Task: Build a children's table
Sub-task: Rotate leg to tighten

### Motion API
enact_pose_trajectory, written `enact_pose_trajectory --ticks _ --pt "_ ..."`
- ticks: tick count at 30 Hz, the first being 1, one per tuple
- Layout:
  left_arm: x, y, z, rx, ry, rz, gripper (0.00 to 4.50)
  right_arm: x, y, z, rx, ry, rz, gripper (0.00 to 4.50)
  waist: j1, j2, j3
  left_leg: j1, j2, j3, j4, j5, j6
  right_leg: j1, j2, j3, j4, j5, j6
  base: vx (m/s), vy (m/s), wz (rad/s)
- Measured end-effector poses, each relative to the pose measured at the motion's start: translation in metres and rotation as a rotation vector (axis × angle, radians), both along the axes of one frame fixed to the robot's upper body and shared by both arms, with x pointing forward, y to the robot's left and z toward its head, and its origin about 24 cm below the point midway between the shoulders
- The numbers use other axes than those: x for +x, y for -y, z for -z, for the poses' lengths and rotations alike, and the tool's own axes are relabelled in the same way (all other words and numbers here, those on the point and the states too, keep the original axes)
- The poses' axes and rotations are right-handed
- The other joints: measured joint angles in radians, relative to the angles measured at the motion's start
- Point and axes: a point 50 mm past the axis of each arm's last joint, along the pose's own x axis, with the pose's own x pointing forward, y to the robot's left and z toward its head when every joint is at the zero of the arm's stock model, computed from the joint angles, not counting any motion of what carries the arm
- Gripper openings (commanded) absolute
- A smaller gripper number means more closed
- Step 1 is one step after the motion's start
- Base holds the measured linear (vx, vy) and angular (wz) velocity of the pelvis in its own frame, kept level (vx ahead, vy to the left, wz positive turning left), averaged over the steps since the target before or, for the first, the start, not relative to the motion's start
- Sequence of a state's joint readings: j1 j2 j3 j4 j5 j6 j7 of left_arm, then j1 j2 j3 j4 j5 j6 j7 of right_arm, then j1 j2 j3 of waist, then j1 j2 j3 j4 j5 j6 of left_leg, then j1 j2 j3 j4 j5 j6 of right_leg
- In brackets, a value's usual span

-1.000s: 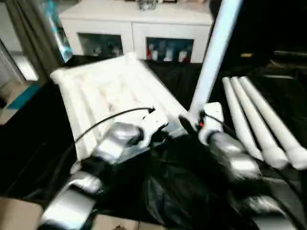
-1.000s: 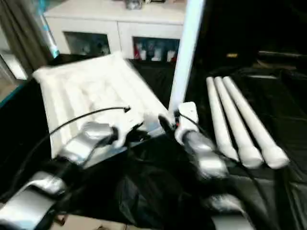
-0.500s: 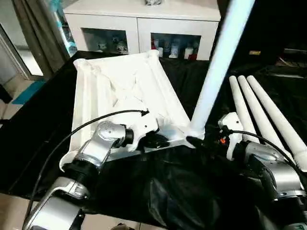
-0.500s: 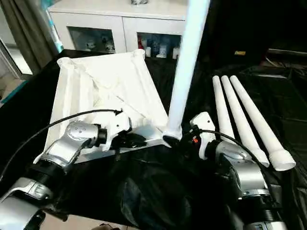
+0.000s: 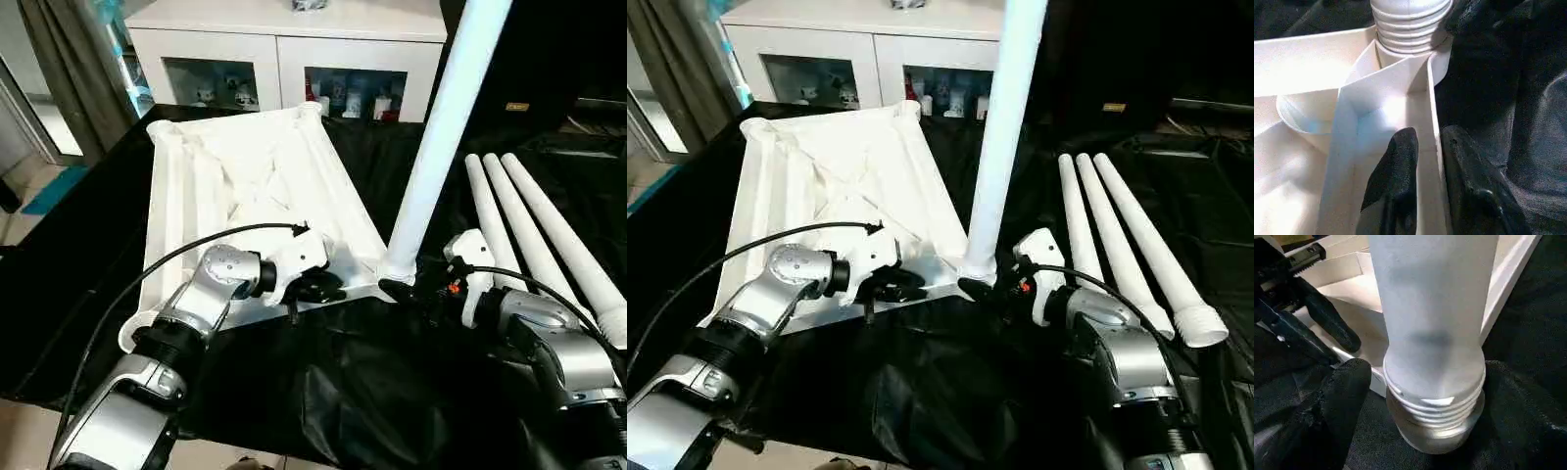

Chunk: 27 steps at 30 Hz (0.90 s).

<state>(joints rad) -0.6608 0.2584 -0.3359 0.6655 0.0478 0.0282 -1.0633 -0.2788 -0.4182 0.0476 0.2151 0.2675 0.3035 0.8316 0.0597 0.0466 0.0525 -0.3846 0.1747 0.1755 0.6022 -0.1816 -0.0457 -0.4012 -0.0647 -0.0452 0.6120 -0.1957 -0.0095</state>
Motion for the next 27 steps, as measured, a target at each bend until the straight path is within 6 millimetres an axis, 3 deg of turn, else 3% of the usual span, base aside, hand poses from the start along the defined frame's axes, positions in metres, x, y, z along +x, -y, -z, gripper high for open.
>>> enact_pose_trajectory --ticks 10,23,27 --pt "-0.0002 0.0004 0.0018 -0.006 -0.047 0.007 0.06 0.0003 -0.0006 -0.0003 -0.015 0.014 -0.003 3.92 0.001 0.000 0.000 0.000 0.000 0.000 0.001 0.000 -0.001 0.000 0.000 0.000 0.001 0.001 0.000 0.000 0.000 0.00" --pt "-0.0012 -0.0022 0.0013 -0.005 -0.064 0.025 0.06 0.0066 -0.0071 -0.0012 -0.040 0.051 -0.031 3.92 0.004 0.000 0.000 0.000 0.000 0.000 0.001 0.000 0.000 0.000 0.000 0.000 0.001 0.001 0.000 0.000 0.000 0.00" --pt "-0.0016 -0.0030 0.0013 -0.004 -0.065 0.028 0.00 0.0067 -0.0065 0.0029 -0.035 0.036 -0.024 3.52 0.004 0.000 0.000 0.000 0.000 0.000 0.001 0.000 0.000 0.000 0.000 0.000 0.001 0.001 0.000 0.000 0.000 0.00"
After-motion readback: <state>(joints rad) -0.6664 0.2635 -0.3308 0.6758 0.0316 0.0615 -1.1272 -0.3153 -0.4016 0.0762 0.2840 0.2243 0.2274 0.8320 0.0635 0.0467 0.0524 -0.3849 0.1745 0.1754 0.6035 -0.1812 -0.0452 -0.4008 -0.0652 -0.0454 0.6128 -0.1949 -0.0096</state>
